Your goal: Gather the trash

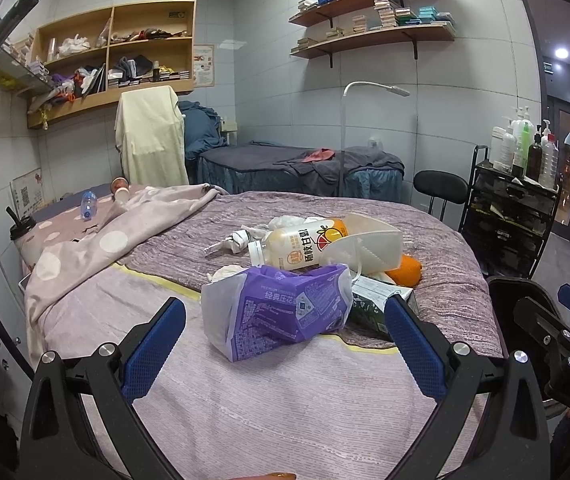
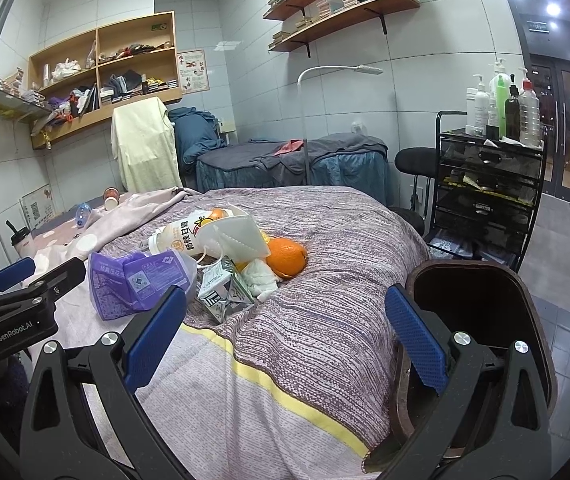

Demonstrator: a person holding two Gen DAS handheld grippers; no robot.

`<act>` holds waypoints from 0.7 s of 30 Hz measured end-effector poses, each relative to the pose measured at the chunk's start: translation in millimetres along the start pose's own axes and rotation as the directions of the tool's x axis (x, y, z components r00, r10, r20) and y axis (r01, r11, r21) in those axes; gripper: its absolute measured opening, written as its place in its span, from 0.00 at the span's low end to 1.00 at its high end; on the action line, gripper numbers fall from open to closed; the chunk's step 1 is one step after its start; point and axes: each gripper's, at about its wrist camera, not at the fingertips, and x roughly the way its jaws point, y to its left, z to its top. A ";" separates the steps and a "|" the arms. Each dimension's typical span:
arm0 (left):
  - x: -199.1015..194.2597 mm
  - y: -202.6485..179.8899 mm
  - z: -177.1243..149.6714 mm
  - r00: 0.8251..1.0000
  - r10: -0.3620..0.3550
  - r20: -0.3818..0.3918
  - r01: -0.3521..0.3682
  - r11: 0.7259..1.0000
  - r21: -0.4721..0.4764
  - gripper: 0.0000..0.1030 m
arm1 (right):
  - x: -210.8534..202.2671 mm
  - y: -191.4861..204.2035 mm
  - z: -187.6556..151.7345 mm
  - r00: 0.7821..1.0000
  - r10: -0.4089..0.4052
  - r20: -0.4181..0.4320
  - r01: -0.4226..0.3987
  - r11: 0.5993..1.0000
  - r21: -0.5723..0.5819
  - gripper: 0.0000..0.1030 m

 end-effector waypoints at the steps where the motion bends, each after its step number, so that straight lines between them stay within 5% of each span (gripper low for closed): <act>1: 0.2 0.0 0.1 1.000 0.000 0.000 0.000 1.000 0.002 0.95 | -0.1 -0.1 0.1 1.000 0.000 0.001 0.000 1.000 0.001 0.95; 21: -0.8 -2.6 1.9 1.000 -0.007 0.001 0.007 1.000 0.009 0.95 | -1.6 0.3 1.2 1.000 0.001 0.005 -0.001 1.000 0.000 0.95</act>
